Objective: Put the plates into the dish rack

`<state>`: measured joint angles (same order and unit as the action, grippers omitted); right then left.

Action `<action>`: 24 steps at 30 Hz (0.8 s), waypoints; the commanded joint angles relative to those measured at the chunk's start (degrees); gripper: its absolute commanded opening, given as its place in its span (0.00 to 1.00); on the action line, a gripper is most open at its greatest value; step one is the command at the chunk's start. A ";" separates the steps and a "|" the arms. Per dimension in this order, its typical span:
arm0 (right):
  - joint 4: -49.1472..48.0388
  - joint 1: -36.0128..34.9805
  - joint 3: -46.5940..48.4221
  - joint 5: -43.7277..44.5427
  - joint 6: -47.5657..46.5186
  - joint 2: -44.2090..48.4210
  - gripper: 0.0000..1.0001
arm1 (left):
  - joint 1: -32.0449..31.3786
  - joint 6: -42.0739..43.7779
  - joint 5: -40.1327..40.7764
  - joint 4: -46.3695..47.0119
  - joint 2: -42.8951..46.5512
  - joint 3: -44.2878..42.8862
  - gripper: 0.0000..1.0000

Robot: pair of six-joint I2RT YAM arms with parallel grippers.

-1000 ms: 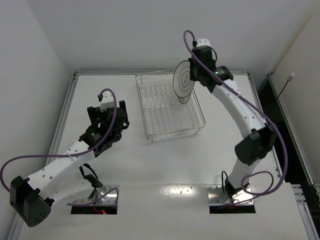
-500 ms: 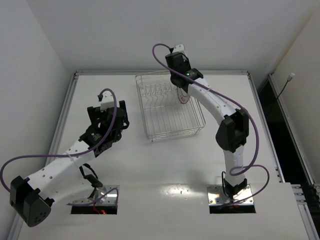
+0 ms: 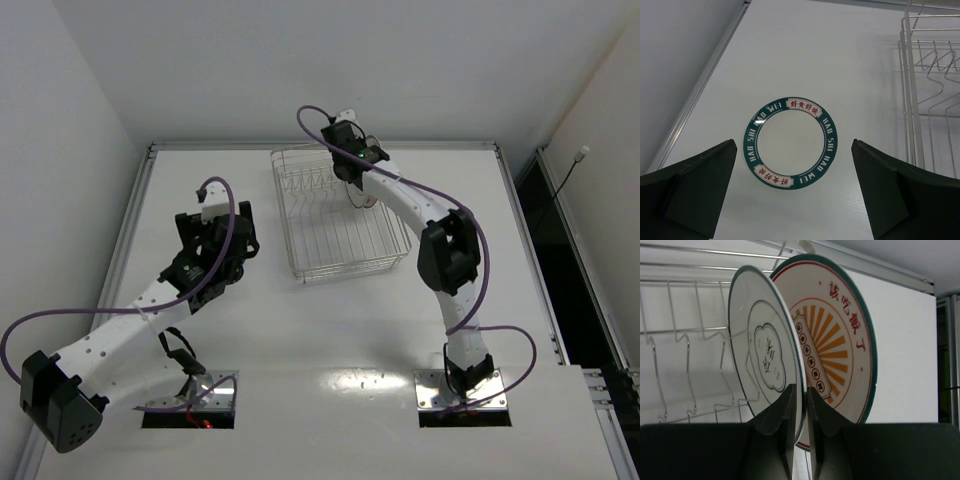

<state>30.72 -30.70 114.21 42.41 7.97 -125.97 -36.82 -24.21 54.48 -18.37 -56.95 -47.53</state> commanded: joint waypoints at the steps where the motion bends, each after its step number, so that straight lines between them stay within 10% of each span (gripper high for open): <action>1: 1.70 1.34 2.15 -5.57 5.21 0.82 0.13 | -0.36 0.21 1.24 1.06 -0.61 -1.78 1.00; 10: 7.77 0.29 0.32 -9.19 9.78 11.51 0.79 | -0.36 -1.19 3.17 -2.01 -9.38 -2.48 1.00; 24: 8.30 -1.91 -10.32 -28.53 13.13 41.50 0.91 | 5.70 -5.50 -5.17 -14.05 -40.50 -14.16 1.00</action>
<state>38.98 -32.10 106.59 18.59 19.77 -85.89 -32.64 -27.92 52.36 -28.08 -93.30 -58.35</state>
